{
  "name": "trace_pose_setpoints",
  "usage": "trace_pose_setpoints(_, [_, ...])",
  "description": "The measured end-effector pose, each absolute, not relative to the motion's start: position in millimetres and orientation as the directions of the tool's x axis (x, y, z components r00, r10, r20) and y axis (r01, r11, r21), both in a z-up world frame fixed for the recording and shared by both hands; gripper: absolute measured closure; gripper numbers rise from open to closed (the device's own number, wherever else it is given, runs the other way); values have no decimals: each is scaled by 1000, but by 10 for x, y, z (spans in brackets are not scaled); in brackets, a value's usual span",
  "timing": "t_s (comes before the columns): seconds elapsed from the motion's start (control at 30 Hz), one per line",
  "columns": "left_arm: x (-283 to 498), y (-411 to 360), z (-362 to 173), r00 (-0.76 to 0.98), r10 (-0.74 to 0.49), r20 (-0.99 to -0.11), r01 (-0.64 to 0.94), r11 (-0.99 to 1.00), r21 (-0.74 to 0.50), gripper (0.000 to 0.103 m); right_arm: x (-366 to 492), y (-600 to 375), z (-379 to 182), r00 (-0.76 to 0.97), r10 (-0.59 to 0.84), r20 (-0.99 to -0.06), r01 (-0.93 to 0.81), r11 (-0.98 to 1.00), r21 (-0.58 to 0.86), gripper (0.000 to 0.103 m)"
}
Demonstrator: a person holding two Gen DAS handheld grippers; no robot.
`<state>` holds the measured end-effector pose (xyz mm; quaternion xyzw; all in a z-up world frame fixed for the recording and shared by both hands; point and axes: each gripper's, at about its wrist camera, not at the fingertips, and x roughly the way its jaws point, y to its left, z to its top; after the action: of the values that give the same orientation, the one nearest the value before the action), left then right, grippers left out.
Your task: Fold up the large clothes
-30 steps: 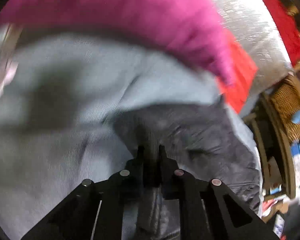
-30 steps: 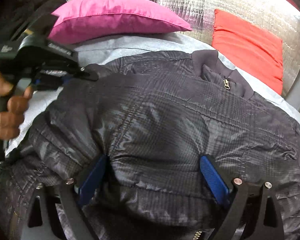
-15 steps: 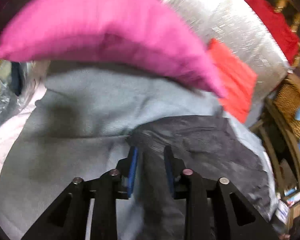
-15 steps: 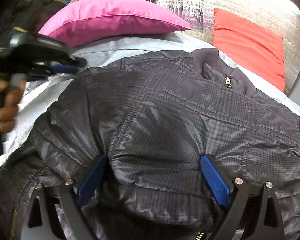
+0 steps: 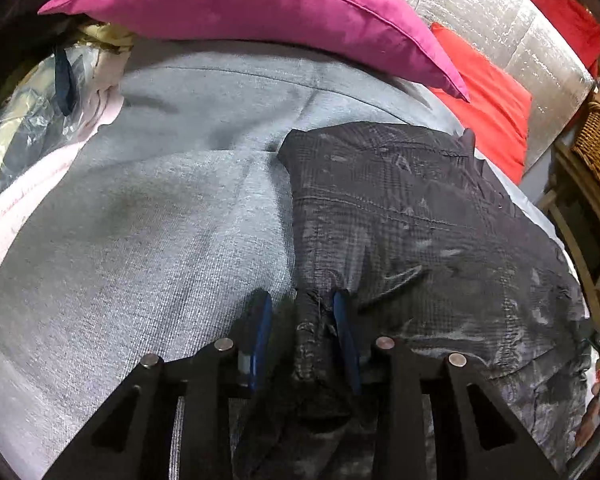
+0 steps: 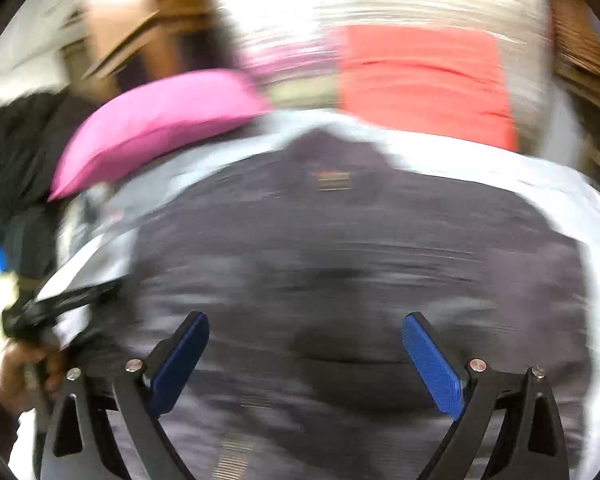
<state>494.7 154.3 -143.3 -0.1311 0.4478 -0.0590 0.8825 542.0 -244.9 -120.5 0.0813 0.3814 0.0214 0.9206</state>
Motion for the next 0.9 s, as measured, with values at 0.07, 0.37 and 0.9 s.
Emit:
trace_pose_setpoints(0.07, [5009,1538,-1460,592,-204,-779,-43,958,-284,67,5493,-2933,-1431,650,143,-746,123,949,290,5])
trace_pose_setpoints(0.37, [4313,1500,-1102,655,-159,-739,-34,970,-239,58,5089,-3562,-1195,714,255,-652,120,873,472,5])
trace_pose_setpoints(0.9, [4478,-1937,-909,605,-381,-699,471,879,-72,47,5643,-4750,-1435,660,343,-668,193,782,593,29])
